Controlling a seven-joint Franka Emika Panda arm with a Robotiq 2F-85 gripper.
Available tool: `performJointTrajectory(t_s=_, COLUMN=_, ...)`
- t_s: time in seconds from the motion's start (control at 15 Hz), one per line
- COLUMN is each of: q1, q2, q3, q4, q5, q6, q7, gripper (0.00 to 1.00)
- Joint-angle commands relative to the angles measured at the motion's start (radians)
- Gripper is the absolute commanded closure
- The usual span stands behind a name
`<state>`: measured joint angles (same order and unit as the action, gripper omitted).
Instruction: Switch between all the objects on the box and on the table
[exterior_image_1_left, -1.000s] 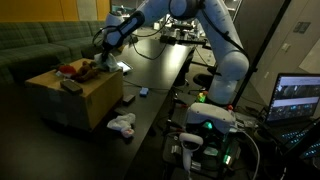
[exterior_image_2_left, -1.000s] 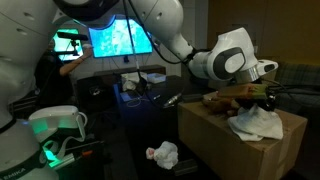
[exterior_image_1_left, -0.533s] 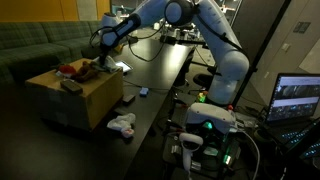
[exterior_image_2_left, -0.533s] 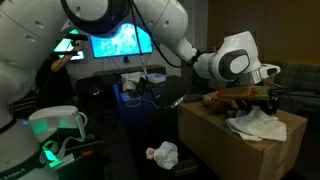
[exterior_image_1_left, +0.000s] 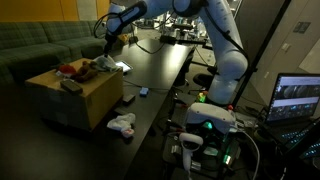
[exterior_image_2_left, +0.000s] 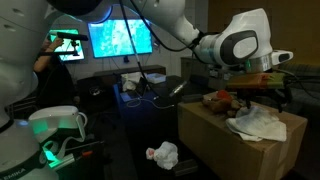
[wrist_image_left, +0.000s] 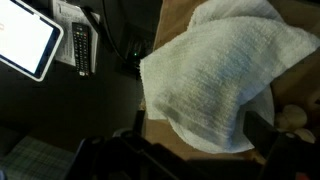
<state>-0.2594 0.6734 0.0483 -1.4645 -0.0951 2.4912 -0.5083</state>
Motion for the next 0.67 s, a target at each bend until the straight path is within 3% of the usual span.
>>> performJointTrajectory(t_s=0.0, q1=-0.097, q2=-0.158, q3=0.055, q4=-0.203, q5=0.087, q6=0.018, q7=-0.153, gripper=0.00)
performJointTrajectory(t_s=0.4, q1=-0.182, q2=-0.255, q3=0.023, q4=-0.457, q5=0.187, q6=0.058, q7=-0.413, gripper=0.00)
performJointTrajectory(t_s=0.6, q1=-0.167, q2=-0.205, q3=-0.023, q4=-0.527, q5=0.172, q6=0.162, q7=-0.412, gripper=0.00)
